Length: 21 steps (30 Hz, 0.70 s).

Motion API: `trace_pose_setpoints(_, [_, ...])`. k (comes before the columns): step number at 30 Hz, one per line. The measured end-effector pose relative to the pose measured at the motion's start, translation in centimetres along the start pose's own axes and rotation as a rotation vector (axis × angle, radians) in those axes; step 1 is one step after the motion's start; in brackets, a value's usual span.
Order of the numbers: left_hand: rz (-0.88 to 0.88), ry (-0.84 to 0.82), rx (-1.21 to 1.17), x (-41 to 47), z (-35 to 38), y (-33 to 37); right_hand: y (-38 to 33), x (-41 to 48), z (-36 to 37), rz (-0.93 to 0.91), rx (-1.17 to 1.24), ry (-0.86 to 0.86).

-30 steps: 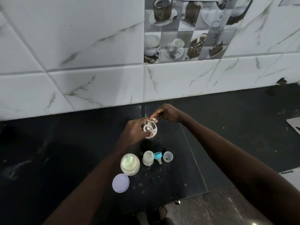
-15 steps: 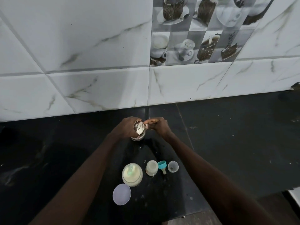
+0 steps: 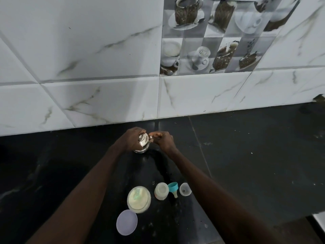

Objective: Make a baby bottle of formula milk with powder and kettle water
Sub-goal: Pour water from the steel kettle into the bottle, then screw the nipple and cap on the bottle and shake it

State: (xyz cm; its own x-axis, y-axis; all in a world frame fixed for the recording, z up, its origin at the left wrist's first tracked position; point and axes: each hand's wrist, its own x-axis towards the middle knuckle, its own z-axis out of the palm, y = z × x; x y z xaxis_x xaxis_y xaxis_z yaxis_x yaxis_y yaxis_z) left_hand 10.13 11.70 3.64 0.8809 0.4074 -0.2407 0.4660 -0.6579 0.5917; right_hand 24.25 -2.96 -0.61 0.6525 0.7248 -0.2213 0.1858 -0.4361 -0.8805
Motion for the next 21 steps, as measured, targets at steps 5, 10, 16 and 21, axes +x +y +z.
trace_pose_setpoints(5, [-0.001,0.004,0.010,0.6,-0.3,-1.0,0.8,-2.0,-2.8,0.035,-0.184,0.048])
trace_pose_setpoints(10, [-0.016,-0.005,0.024,0.9,-0.2,-1.6,3.4,-8.9,-6.6,0.059,-0.403,-0.015])
trace_pose_setpoints(16, [-0.040,0.026,0.019,1.3,0.5,-2.3,6.6,-13.7,-5.5,0.125,-0.732,-0.395])
trace_pose_setpoints(21, [-0.045,0.009,0.035,1.5,0.8,-2.7,7.9,-15.1,-3.5,0.136,-0.830,-0.387])
